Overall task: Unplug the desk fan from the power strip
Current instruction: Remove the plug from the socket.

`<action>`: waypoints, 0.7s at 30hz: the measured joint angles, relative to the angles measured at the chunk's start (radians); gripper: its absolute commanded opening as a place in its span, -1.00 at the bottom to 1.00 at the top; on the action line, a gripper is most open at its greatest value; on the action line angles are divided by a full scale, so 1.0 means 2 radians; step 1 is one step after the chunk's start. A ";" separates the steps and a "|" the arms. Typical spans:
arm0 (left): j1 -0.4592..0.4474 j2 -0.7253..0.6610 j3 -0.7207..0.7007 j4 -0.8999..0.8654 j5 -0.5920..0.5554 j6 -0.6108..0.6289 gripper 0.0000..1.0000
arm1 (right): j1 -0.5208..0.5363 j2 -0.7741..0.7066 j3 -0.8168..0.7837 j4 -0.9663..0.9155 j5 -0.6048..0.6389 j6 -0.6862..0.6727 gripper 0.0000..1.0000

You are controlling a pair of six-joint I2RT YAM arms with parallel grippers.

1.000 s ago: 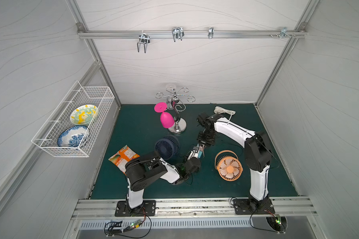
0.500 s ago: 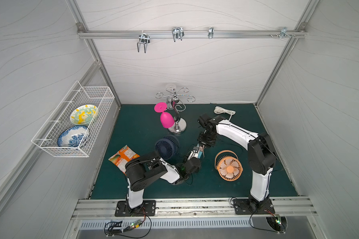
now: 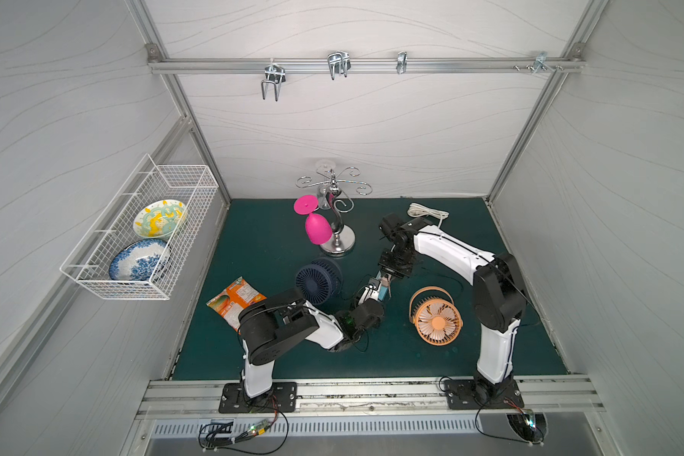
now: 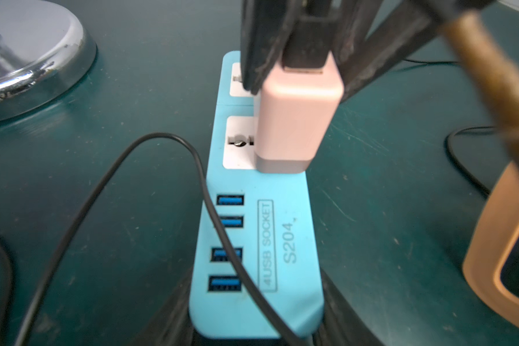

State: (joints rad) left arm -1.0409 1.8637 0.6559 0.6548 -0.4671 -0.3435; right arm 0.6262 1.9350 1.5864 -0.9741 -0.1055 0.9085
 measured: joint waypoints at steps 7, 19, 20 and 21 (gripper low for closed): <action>-0.001 0.000 0.000 -0.010 0.006 0.001 -0.67 | 0.000 0.001 -0.010 0.005 -0.008 0.000 -0.93; -0.001 0.002 0.005 -0.024 0.000 -0.003 -0.68 | 0.018 0.061 0.079 -0.056 0.009 -0.025 -0.93; -0.001 0.002 0.006 -0.026 0.000 -0.004 -0.69 | 0.019 0.061 0.078 -0.056 0.009 -0.026 -0.93; -0.001 0.002 0.006 -0.026 -0.001 -0.005 -0.69 | 0.019 0.060 0.076 -0.055 0.010 -0.026 -0.93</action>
State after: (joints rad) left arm -1.0420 1.8683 0.6678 0.6022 -0.4683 -0.3527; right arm 0.6632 2.0560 1.7393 -1.0840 -0.0853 0.8562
